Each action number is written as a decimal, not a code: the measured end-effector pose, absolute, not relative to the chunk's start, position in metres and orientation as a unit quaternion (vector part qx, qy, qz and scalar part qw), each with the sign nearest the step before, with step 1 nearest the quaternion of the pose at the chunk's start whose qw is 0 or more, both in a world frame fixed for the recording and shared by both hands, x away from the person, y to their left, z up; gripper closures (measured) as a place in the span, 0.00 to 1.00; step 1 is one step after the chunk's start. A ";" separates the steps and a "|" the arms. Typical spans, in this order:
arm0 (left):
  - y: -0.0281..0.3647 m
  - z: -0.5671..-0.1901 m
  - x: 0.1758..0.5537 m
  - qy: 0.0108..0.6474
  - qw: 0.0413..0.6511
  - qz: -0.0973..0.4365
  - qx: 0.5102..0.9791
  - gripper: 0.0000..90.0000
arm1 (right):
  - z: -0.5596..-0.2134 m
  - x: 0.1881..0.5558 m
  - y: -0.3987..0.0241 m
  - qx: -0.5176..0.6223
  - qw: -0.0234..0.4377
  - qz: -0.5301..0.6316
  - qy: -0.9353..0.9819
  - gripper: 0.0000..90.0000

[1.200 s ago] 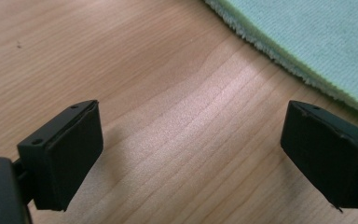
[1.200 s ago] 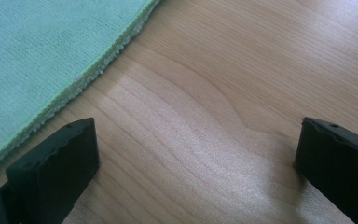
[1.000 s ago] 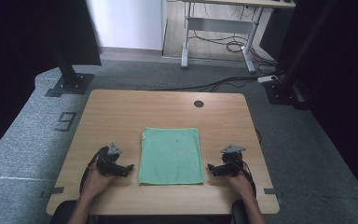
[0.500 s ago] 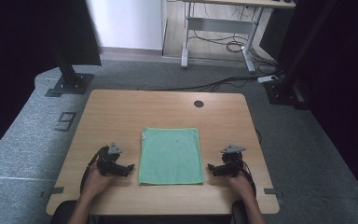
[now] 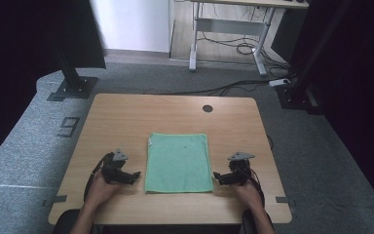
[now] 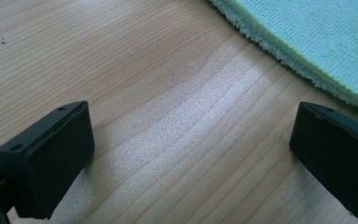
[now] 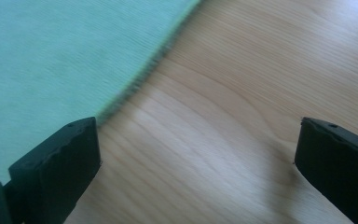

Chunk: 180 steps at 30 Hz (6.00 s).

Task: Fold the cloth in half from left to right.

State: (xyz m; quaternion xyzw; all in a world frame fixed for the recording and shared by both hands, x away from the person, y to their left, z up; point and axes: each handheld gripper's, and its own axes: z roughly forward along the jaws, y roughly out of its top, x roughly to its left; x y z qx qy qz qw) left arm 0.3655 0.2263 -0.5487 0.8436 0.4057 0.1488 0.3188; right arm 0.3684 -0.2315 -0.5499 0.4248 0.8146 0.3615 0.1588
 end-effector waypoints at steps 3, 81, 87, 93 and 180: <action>0.226 -0.549 0.366 0.406 0.319 0.149 0.844 0.00 | -0.547 0.365 -0.223 0.415 0.155 0.369 0.817 0.00; 0.181 -0.487 0.441 0.402 0.344 0.172 0.831 0.51 | -0.557 0.382 -0.244 0.468 0.190 0.340 0.793 0.00; 0.173 -0.495 0.457 0.404 0.343 0.162 0.833 0.60 | -0.557 0.382 -0.244 0.468 0.190 0.340 0.793 0.00; 0.169 -0.506 0.467 0.411 0.335 0.151 0.834 0.66 | -0.557 0.382 -0.244 0.468 0.190 0.340 0.793 0.00; 0.169 -0.542 0.466 0.411 0.344 0.161 0.828 0.91 | -0.537 0.317 -0.046 0.184 0.036 0.362 0.913 0.94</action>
